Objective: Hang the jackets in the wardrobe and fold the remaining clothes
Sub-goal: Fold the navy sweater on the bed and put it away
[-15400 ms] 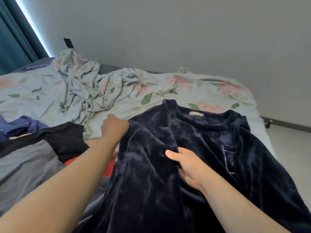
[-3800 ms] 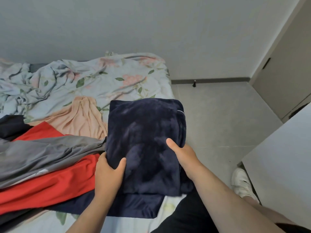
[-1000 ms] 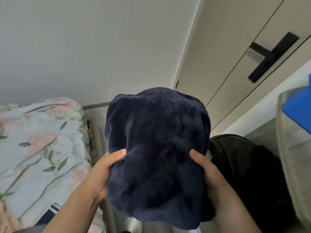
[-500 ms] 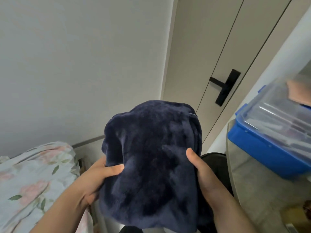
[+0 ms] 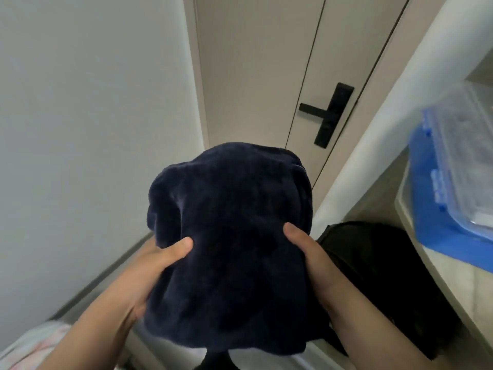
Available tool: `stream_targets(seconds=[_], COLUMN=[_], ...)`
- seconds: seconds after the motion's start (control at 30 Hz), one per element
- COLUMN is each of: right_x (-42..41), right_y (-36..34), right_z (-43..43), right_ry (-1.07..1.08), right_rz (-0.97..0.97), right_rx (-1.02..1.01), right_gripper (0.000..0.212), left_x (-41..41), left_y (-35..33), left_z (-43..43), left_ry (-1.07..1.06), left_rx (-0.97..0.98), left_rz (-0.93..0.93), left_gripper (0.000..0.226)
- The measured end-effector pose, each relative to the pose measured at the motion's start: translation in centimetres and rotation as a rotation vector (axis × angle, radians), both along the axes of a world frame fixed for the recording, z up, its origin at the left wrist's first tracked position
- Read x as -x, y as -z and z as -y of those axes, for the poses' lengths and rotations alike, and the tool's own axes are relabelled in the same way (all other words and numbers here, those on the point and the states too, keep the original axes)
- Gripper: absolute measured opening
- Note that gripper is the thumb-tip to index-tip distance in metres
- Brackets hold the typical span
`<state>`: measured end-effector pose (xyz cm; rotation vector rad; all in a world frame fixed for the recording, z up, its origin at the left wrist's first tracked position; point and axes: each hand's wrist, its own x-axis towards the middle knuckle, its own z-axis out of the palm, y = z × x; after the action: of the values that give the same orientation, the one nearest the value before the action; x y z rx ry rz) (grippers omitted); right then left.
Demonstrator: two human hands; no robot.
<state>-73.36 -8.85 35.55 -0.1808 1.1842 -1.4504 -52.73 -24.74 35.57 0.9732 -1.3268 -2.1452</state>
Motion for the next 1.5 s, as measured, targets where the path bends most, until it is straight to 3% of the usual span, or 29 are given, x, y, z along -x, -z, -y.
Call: stream_targets(seconds=[0.1, 0.27, 0.53, 0.8, 0.87, 1.0, 1.1, 1.17, 1.27, 1.4, 1.5], right_x=[0.4, 1.6, 3.3, 3.1, 2.5, 0.3, -2.3, -4.3, -7.8, -13.7, -18.5], right_y=[-0.7, -1.4, -2.3, -1.9, -1.8, -2.1, -2.6, -2.6, -2.4, -2.0, -1.8], right_z=[1.4, 0.6, -1.6, -3.1, -3.9, -5.2, -5.9, -6.3, -7.1, -8.8, -10.6], right_ry=[0.081, 0.242, 0.304, 0.483, 0.591, 0.797, 0.933, 1.002, 1.065, 1.212, 1.402], right_rz=[-0.084, -0.176, -0.191, -0.206, -0.154, -0.133, -0.144, -0.156, -0.166, -0.138, -0.117], right_rx=[-0.06, -0.088, 0.005, -0.012, 0.032, 0.048, -0.002, -0.03, -0.059, -0.03, -0.084], right_gripper=[0.088, 0.082, 0.068, 0.077, 0.069, 0.041, 0.031, 0.035, 0.058, 0.055, 0.064], left_x=[1.5, 5.1, 8.7, 12.0, 13.3, 15.5, 16.7, 16.6, 15.6, 14.1, 13.1], left_y=[-0.6, -1.3, -2.5, -2.3, -1.9, -0.8, -0.3, 0.4, 1.6, 3.1, 3.1], left_z=[2.9, 4.7, 3.1, 3.9, 3.9, 3.4, 3.1, 3.0, 2.4, -0.2, -3.9], left_ry=[0.094, 0.217, 0.286, 0.477, 0.565, 0.708, 0.824, 0.891, 0.986, 1.139, 1.292], left_rx=[-0.007, -0.018, 0.05, 0.143, 0.155, 0.077, 0.03, 0.018, -0.036, -0.039, -0.078], left_rz=[-0.004, 0.055, 0.044, 0.11, 0.108, 0.102, 0.102, 0.103, 0.122, 0.105, 0.126], left_gripper=[0.069, 0.086, 0.045, 0.051, 0.057, 0.04, 0.034, 0.036, 0.038, 0.053, 0.04])
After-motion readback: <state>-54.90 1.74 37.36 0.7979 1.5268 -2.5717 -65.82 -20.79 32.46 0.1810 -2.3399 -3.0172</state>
